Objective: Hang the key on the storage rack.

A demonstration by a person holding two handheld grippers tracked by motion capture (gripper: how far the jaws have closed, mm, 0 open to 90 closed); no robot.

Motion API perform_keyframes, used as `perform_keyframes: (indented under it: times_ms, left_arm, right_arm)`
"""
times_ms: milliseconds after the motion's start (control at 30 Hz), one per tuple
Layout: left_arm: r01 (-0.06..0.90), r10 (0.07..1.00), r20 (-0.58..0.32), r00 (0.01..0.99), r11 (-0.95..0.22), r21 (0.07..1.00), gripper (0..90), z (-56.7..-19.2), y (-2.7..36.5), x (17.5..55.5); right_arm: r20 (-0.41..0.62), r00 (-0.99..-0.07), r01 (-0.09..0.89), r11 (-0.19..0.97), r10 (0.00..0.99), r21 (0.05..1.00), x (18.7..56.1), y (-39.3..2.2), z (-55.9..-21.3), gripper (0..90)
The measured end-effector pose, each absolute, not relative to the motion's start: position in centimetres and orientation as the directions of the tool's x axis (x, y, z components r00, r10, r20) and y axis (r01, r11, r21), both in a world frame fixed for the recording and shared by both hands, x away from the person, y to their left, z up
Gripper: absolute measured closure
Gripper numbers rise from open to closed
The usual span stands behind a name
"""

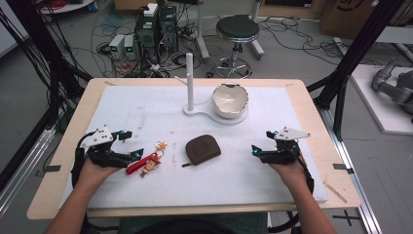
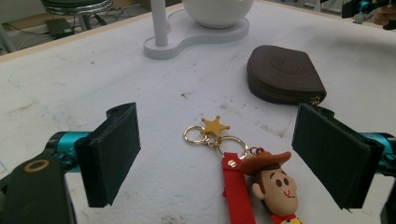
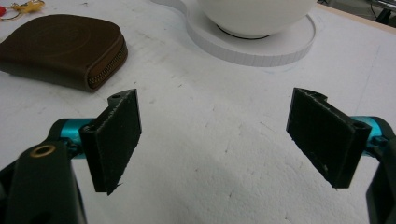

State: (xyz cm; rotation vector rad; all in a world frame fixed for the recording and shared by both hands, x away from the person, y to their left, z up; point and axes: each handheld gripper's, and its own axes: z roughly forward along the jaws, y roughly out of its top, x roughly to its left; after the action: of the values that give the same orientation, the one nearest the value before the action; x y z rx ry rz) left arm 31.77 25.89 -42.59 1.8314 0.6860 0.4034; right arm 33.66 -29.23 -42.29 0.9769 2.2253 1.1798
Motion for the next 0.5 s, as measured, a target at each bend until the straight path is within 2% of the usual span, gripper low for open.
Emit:
perform_keyframes:
  times_ms: [500]
  left_arm:
    - [0.262, 0.579, -0.057, 0.813, -0.277, 0.924, 15.3, -42.7, 24.7, 31.3]
  right_arm:
    - [-0.068, -0.665, 0.369, 0.406, 0.744, 0.836, 33.4, -29.0, -42.2, 18.0]
